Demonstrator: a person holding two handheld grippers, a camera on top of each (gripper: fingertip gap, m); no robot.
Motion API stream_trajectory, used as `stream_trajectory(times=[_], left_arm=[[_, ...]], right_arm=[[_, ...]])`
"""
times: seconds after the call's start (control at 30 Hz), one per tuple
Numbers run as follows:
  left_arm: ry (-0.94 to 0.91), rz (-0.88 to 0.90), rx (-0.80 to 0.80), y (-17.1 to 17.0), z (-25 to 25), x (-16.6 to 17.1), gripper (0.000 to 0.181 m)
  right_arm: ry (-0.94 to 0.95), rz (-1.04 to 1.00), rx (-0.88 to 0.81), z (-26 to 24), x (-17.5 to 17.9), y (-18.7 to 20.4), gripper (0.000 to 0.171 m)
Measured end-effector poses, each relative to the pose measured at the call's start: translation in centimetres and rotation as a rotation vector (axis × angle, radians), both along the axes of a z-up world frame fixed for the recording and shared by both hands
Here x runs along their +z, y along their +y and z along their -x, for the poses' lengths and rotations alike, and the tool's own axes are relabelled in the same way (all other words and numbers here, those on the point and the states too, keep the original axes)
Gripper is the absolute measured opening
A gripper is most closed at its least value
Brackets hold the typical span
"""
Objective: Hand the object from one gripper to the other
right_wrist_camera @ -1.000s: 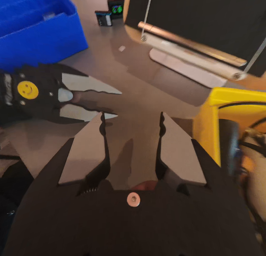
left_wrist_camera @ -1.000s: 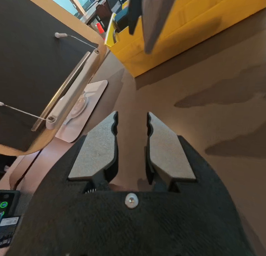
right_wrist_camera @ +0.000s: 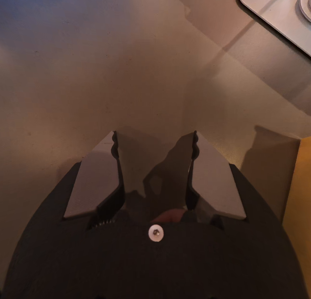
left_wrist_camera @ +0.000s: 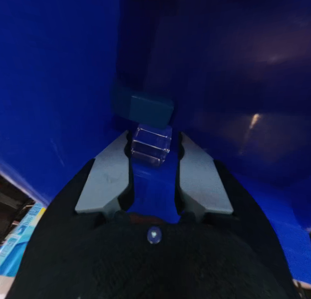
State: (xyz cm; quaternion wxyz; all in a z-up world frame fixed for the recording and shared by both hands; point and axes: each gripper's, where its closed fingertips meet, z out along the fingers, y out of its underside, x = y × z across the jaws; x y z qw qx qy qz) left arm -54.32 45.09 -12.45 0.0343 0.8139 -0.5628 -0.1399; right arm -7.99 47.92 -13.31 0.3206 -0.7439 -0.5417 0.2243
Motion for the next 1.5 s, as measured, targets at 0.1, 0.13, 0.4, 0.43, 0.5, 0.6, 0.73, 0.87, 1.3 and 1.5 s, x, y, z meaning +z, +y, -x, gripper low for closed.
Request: stream_trajectory(times=[0.1,0.13,0.4,0.43,0.5,0.6,0.73,0.87,1.3,1.5], left_arm=[[0.039,0.059,0.026,-0.1,0.5,0.1,0.044],[0.071,0.084,0.008,-0.7,0.8,0.3,0.044],[-0.167,-0.314,-0.028,0.7,-6.3,11.7,0.043],[-0.291,-0.439,-0.056,1.4,-9.2,14.4,0.043],[-0.5,-0.704,-0.156,2.2,-15.5,20.0,0.043],[-0.67,-0.957,-0.379,-0.2,-25.5,24.6,0.043],[-0.78,-1.125,-0.574,-3.6,-35.9,24.5,0.043],[-0.817,-1.13,-0.695,-4.9,-42.8,20.6,0.043],[-1.306,-0.98,-0.23,3.1,-44.2,13.9,0.061],[-1.893,-0.282,0.311,3.7,-42.0,13.2,0.075]], right_arm=[[0.003,0.0,-0.001,0.1,0.0,0.2,0.081],[0.006,0.003,-0.004,0.0,0.1,0.2,0.08],[0.018,-0.003,0.02,0.0,0.3,-0.2,0.067],[0.036,-0.018,0.029,0.1,0.7,-0.3,0.067],[0.14,-0.054,0.062,0.5,2.4,-1.0,0.063],[0.361,0.012,0.158,1.9,6.5,-3.0,0.065],[0.604,0.151,0.295,3.1,13.8,-6.1,0.079],[0.731,0.229,0.395,3.3,19.3,-7.4,0.084],[0.512,-0.13,0.184,4.7,13.6,1.5,0.046],[0.178,-0.838,0.118,3.2,12.0,4.5,0.047]])
